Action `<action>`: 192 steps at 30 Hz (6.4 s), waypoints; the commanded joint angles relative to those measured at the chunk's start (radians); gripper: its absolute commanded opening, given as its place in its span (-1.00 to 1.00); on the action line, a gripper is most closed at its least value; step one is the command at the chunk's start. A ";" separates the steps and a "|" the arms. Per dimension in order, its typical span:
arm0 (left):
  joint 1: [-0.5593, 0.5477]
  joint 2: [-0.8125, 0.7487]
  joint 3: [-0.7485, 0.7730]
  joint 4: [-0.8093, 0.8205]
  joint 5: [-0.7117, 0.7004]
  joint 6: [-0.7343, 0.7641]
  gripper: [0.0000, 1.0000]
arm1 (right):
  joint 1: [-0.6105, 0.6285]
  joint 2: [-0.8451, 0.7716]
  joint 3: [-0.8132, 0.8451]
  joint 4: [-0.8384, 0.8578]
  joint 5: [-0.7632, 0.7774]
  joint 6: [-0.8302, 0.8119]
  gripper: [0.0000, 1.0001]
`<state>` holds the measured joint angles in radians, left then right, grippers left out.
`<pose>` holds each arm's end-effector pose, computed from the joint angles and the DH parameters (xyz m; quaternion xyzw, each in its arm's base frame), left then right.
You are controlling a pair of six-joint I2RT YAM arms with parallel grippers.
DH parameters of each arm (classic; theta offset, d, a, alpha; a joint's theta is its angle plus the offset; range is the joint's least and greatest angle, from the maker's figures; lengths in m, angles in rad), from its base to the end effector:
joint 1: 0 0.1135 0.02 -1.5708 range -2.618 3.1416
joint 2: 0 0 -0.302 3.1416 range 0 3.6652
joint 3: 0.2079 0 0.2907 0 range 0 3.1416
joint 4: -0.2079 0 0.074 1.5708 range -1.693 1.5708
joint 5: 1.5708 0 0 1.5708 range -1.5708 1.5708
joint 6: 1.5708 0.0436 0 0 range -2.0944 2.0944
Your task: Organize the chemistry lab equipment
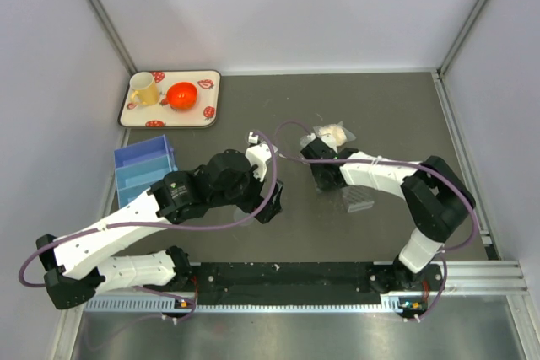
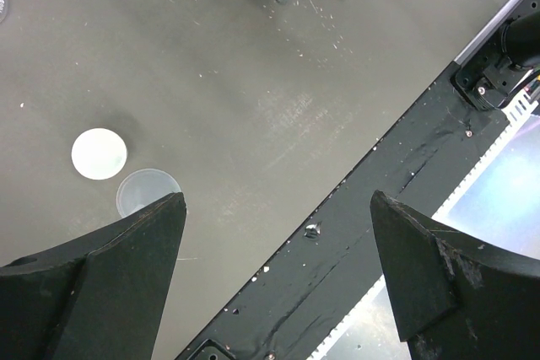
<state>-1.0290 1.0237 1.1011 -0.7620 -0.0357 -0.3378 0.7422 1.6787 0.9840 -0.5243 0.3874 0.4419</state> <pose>0.1214 -0.1988 0.3789 0.2988 0.8525 -0.2582 0.3426 0.2682 0.2237 0.1704 -0.1112 0.9603 -0.0614 0.2483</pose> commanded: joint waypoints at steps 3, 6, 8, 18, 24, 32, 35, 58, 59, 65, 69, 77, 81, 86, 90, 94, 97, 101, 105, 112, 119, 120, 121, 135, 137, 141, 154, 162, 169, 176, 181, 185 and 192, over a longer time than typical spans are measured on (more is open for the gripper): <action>0.001 -0.011 0.017 0.033 -0.007 0.013 0.91 | -0.101 0.024 -0.001 0.009 0.044 -0.014 -0.01; 0.001 -0.016 0.014 0.033 -0.007 0.013 0.91 | -0.158 0.024 -0.004 0.010 0.018 -0.020 0.00; 0.001 -0.019 0.013 0.033 -0.004 0.013 0.92 | -0.184 0.023 -0.005 0.012 0.004 -0.019 0.00; 0.001 -0.042 -0.007 0.050 0.003 0.011 0.92 | -0.345 0.039 -0.028 0.004 -0.024 0.000 0.03; 0.001 -0.027 -0.014 0.073 -0.015 0.000 0.93 | -0.406 0.032 -0.024 -0.028 0.059 0.006 0.07; 0.017 0.003 -0.003 0.078 -0.056 -0.003 0.93 | -0.475 0.007 -0.035 -0.043 0.074 0.032 0.08; 0.055 0.007 -0.003 0.078 -0.049 -0.007 0.93 | -0.475 -0.013 -0.012 -0.052 0.048 0.041 0.08; 0.857 0.260 0.102 -0.049 -0.242 -0.153 0.97 | -0.066 -0.217 0.239 -0.161 0.088 -0.029 0.10; 0.882 0.268 0.094 -0.049 -0.240 -0.155 0.97 | -0.026 -0.224 0.229 -0.158 0.091 -0.026 0.10; 1.021 0.326 0.068 -0.042 -0.234 -0.141 0.97 | 0.086 -0.270 0.139 -0.100 0.056 0.009 0.10; 1.077 0.355 0.045 -0.030 -0.228 -0.127 0.97 | 0.108 -0.319 0.078 -0.074 0.039 0.026 0.10; 1.080 0.452 0.039 0.010 -0.158 -0.096 0.84 | 0.115 -0.436 0.001 -0.048 0.013 0.024 0.10; 1.081 0.513 0.057 0.020 -0.161 -0.083 0.70 | 0.129 -0.484 -0.031 -0.037 0.004 0.032 0.10; 1.087 0.581 0.074 0.036 -0.171 -0.053 0.52 | 0.132 -0.502 -0.077 -0.017 0.010 0.031 0.10; 1.106 0.616 0.094 0.023 -0.193 -0.041 0.37 | 0.134 -0.504 -0.105 -0.003 -0.002 0.031 0.10; 1.107 0.619 0.094 0.023 -0.208 -0.041 0.25 | 0.134 -0.511 -0.122 0.010 -0.007 0.040 0.10; 1.107 0.633 0.094 0.007 -0.181 -0.038 -0.35 | 0.134 -0.508 -0.127 0.014 -0.015 0.043 0.10; 1.107 0.619 0.075 0.018 -0.148 -0.033 -1.00 | 0.134 -0.516 -0.137 0.015 -0.018 0.049 0.10; 1.106 0.613 0.071 0.020 -0.132 -0.029 -1.00 | 0.134 -0.531 -0.156 0.014 -0.016 0.052 0.10; 1.034 0.616 0.059 0.046 -0.099 -0.006 -1.00 | 0.134 -0.550 -0.174 0.012 -0.015 0.060 0.10; 0.882 0.679 0.091 0.056 -0.078 0.045 -1.00 | 0.135 -0.565 -0.183 0.006 -0.013 0.063 0.09; 0.865 0.684 0.100 0.053 -0.087 0.052 -1.00 | 0.135 -0.567 -0.185 0.004 -0.016 0.063 0.10; 0.850 0.696 0.103 0.052 -0.095 0.054 -1.00 | 0.135 -0.567 -0.185 0.004 -0.016 0.063 0.10; 0.603 0.812 0.120 0.102 -0.089 0.075 -1.00 | 0.137 -0.602 -0.192 -0.020 -0.021 0.066 0.09; 0.577 0.823 0.123 0.116 -0.075 0.075 -1.00 | 0.138 -0.606 -0.200 -0.025 -0.016 0.069 0.09; 0.552 0.831 0.141 0.122 -0.049 0.071 -1.00 | 0.138 -0.616 -0.209 -0.032 -0.013 0.075 0.09; 0.480 0.809 0.190 0.121 0.030 0.082 -1.00 | 0.151 -0.609 -0.205 -0.042 -0.013 0.086 0.09; 0.388 0.834 0.204 0.144 0.077 0.092 -1.00 | 0.164 -0.609 -0.205 -0.057 -0.007 0.100 0.08; 0.307 0.868 0.200 0.170 0.123 0.118 -1.00 | 0.174 -0.623 -0.203 -0.085 0.008 0.107 0.08; 0.233 0.865 0.175 0.208 0.157 0.131 -1.00 | 0.174 -0.640 -0.196 -0.120 0.024 0.109 0.08; 0.204 0.843 0.152 0.224 0.186 0.135 -1.00 | 0.174 -0.645 -0.189 -0.140 0.034 0.112 0.08; 0.190 0.823 0.132 0.234 0.195 0.129 -1.00 | 0.174 -0.642 -0.186 -0.148 0.038 0.112 0.08; 0.176 0.829 0.132 0.239 0.191 0.114 -1.00 | 0.175 -0.637 -0.183 -0.163 0.045 0.113 0.08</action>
<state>-0.8227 1.8038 1.2797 -0.5003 0.0265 -0.1734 0.9016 1.0557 0.7769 -0.6804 0.4000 0.5438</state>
